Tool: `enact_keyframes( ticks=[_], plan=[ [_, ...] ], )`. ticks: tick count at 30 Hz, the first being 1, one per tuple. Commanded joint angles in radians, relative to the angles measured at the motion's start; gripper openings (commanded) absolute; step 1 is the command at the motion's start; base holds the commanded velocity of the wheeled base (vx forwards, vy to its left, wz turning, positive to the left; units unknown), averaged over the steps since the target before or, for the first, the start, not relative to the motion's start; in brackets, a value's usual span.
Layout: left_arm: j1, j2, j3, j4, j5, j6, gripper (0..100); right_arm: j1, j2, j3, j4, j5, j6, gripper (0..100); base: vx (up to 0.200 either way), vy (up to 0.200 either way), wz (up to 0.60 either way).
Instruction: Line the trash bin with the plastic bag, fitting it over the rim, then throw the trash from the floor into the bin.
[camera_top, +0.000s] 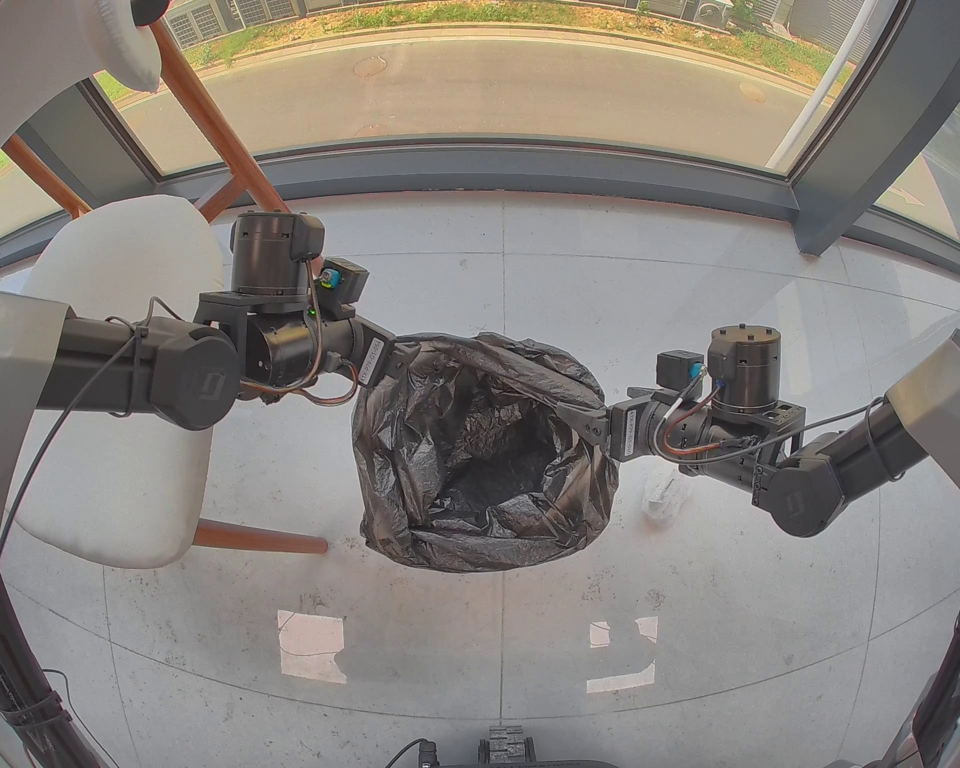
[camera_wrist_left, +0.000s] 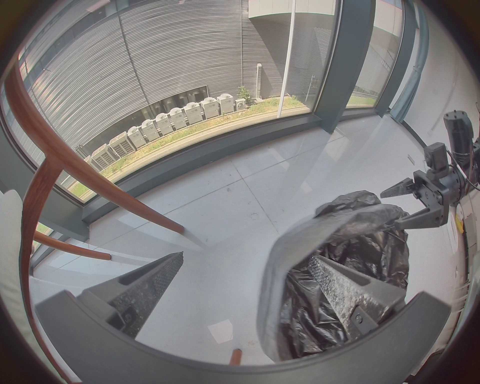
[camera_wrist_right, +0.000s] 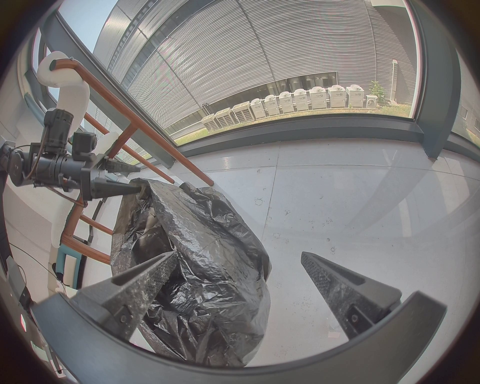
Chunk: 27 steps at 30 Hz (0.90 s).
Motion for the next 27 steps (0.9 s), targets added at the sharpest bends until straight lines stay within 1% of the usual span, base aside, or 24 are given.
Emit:
enact_keyframes(
  ticks=[1, 4, 9, 12, 14, 18, 21, 23, 25, 27],
  plan=[
    [0.03, 0.057, -0.055, -0.004, -0.001, 0.016, 100, -0.007, 0.018, -0.023, -0.002, 0.001, -0.001, 100, 0.0, 0.0, 0.0],
    [0.027, 0.072, -0.067, -0.005, -0.001, 0.016, 100, -0.01, 0.033, -0.067, -0.003, 0.001, -0.001, 100, 0.0, 0.0, 0.0],
    [-0.006, 0.067, -0.063, -0.005, 0.003, 0.002, 100, -0.007, 0.073, -0.159, 0.0, 0.001, -0.003, 100, 0.0, 0.0, 0.0],
    [-0.004, 0.069, -0.067, -0.005, 0.003, 0.005, 100, -0.007, 0.108, -0.219, 0.004, 0.001, -0.006, 100, 0.0, 0.0, 0.0],
    [0.004, 0.072, -0.067, -0.007, 0.003, 0.016, 100, -0.012, 0.128, -0.251, 0.007, 0.001, -0.023, 100, 0.0, 0.0, 0.0],
    [0.041, 0.075, -0.06, -0.007, 0.003, 0.019, 100, -0.035, 0.178, -0.296, 0.001, 0.002, -0.095, 100, 0.0, 0.0, 0.0],
    [0.044, 0.078, -0.051, -0.028, 0.003, 0.019, 100, -0.042, 0.205, -0.334, -0.002, 0.024, -0.127, 100, 0.0, 0.0, 0.0],
    [0.044, 0.076, -0.044, -0.042, 0.003, 0.017, 100, -0.044, 0.205, -0.383, 0.0, 0.047, -0.13, 100, 0.0, 0.0, 0.0],
    [0.041, 0.076, -0.04, -0.043, 0.003, 0.017, 100, -0.033, 0.19, -0.423, 0.018, 0.05, -0.124, 100, 0.0, 0.0, 0.0],
    [0.037, 0.073, -0.029, -0.048, 0.003, 0.017, 100, -0.012, 0.144, -0.415, 0.046, 0.051, -0.122, 100, 0.0, 0.0, 0.0]
  ],
)
